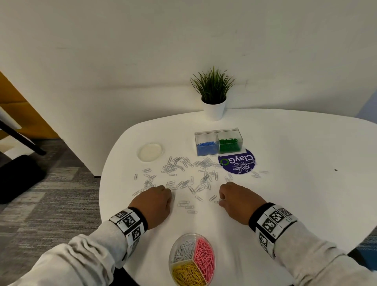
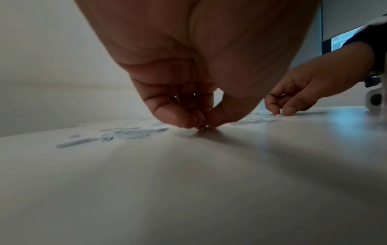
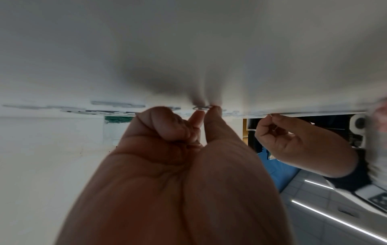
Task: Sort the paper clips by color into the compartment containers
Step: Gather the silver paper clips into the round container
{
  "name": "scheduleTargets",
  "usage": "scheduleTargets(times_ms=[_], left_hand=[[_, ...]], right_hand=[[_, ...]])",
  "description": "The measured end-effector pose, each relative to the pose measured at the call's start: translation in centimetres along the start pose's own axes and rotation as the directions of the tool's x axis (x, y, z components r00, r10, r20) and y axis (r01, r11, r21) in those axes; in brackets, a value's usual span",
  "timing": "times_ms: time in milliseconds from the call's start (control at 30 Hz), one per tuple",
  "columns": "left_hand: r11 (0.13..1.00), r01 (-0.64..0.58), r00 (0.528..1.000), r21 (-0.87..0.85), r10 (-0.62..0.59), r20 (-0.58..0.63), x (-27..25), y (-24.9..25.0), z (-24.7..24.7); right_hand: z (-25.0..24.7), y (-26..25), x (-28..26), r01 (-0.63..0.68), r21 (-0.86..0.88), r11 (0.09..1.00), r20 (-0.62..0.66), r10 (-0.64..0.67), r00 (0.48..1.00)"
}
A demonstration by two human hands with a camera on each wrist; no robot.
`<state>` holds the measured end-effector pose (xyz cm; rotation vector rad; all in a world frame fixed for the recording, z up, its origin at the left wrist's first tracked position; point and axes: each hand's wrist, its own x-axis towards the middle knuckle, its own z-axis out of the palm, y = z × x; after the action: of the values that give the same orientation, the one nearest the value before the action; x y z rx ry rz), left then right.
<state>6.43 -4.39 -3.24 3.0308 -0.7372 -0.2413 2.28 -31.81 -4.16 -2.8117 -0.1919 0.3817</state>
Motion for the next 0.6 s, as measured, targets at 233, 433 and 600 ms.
scheduleTargets(times_ms=[233,433,600], left_hand=[[0.574,0.241,0.949,-0.783,-0.307,0.066,1.9,-1.1,-1.3],[0.776,0.168,0.982,-0.608,-0.186,0.033,2.7,-1.5,-1.8],[0.984,-0.149,0.987,-0.092,0.153,0.039,2.7,-2.0,-0.7]], right_hand=[[-0.2,-0.5,-0.1,-0.022,-0.046,0.999,0.017,0.023,1.0],[-0.5,-0.8,-0.2,-0.017,-0.067,0.998,0.002,0.017,1.0],[-1.9,-0.5,-0.3,-0.084,0.214,0.973,-0.099,0.107,0.989]])
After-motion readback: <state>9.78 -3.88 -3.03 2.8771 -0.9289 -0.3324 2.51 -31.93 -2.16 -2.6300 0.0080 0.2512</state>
